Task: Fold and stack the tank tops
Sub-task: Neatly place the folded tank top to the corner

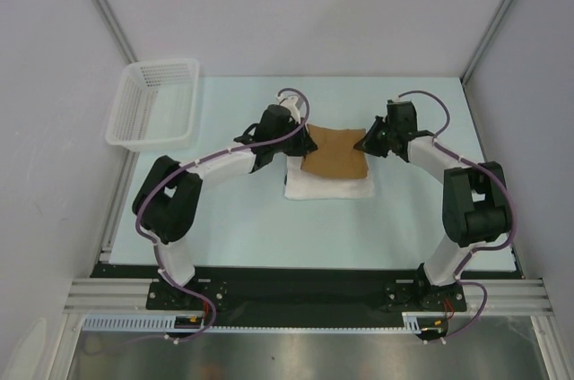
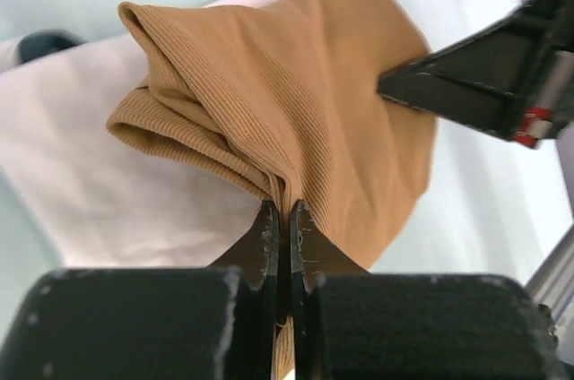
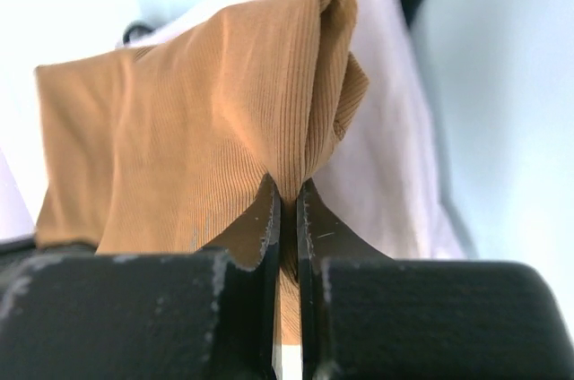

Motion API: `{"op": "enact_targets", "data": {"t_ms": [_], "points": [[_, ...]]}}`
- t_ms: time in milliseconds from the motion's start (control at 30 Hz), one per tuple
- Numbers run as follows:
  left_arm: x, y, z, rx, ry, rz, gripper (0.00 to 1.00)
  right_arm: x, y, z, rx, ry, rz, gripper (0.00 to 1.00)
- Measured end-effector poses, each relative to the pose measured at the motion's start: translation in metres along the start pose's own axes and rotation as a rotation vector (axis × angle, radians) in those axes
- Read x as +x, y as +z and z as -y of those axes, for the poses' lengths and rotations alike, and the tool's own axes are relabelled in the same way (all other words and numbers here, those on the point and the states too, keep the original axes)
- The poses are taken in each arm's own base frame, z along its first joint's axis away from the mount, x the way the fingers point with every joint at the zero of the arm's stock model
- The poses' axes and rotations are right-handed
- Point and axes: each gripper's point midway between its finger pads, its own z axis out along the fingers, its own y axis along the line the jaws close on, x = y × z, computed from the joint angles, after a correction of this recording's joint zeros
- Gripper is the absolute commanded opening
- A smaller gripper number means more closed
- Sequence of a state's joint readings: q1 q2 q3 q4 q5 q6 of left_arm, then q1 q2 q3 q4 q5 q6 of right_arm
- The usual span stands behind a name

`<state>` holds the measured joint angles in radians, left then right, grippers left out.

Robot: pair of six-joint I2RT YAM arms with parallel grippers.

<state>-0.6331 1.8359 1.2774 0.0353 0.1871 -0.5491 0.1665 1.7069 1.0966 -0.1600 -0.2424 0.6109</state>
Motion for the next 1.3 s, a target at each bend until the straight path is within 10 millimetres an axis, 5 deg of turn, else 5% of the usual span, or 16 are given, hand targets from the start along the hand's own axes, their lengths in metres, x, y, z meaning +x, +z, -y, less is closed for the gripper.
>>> {"op": "enact_targets", "data": {"t_ms": [267, 400, 467, 500, 533, 600, 867, 1133, 1300], "points": [[0.041, -0.013, -0.049, -0.068, -0.047, -0.019, 0.06, 0.024, 0.011, -0.007, 0.020, -0.032, -0.038, 0.00], [0.049, -0.020, -0.058, -0.075, -0.068, -0.005, 0.21, 0.030, 0.015, -0.003, 0.039, -0.031, -0.045, 0.02], [0.047, -0.023, -0.058, -0.073, -0.071, 0.017, 0.32, 0.033, 0.018, 0.001, 0.050, -0.027, -0.049, 0.18], [0.047, -0.025, -0.059, -0.074, -0.074, 0.026, 0.50, 0.034, 0.020, 0.003, 0.056, -0.022, -0.050, 0.27], [0.048, -0.027, -0.060, -0.077, -0.075, 0.033, 0.57, 0.035, 0.022, 0.006, 0.065, -0.018, -0.049, 0.39], [0.048, -0.028, -0.063, -0.092, -0.080, 0.044, 0.70, 0.037, 0.023, 0.011, 0.079, -0.019, -0.049, 0.47], [0.044, -0.032, -0.076, -0.157, -0.083, 0.082, 0.81, 0.030, 0.022, 0.027, 0.106, -0.037, -0.027, 0.86], [0.010, -0.065, -0.062, -0.158, -0.067, 0.193, 0.82, 0.017, 0.011, 0.043, 0.002, -0.016, -0.022, 0.80], [0.013, -0.077, -0.061, -0.151, -0.075, 0.209, 0.82, 0.028, 0.022, 0.042, -0.115, 0.002, -0.102, 0.78]]}}
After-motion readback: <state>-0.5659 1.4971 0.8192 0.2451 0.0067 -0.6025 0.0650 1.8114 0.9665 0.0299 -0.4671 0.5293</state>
